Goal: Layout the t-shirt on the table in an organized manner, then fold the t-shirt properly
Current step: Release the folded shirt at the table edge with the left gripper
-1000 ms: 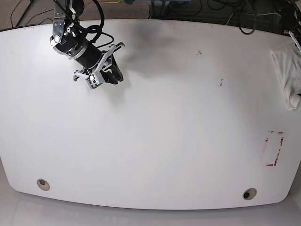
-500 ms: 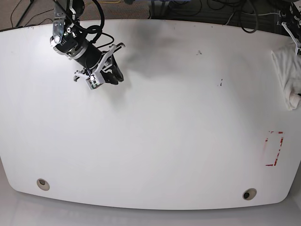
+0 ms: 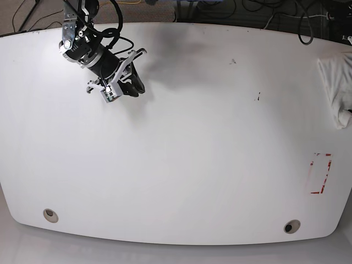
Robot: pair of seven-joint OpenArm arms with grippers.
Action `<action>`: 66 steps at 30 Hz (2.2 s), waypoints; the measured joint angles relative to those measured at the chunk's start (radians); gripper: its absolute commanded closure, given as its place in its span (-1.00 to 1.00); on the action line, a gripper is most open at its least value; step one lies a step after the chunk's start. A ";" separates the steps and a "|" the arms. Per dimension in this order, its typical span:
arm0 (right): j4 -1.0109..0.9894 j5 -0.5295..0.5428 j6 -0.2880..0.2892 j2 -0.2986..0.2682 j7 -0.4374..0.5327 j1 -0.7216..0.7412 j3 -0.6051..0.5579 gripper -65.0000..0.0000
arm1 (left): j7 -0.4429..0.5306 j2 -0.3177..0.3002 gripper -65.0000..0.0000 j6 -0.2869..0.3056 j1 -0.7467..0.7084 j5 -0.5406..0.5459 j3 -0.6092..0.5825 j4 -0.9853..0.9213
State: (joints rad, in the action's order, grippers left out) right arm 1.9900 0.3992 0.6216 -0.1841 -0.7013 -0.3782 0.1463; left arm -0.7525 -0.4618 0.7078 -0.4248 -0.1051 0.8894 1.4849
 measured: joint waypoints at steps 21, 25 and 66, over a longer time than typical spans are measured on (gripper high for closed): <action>0.000 0.000 0.075 0.001 0.000 -0.011 0.005 0.71 | -0.010 -0.007 0.69 0.000 -0.005 -0.006 0.003 0.090; 0.000 0.000 0.074 0.000 0.000 -0.010 0.005 0.71 | -0.011 0.003 0.69 -0.001 -0.007 -0.008 0.003 0.090; 0.000 -0.002 0.075 -0.007 -0.002 -0.008 0.003 0.71 | -0.002 0.023 0.69 -0.003 0.090 -0.008 -0.083 -0.071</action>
State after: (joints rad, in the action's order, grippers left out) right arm 1.9900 0.3969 0.6964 -0.1913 -0.7036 -0.3859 0.1493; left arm -0.7547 -0.4385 0.7044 -0.3347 -0.1127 0.8066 1.4136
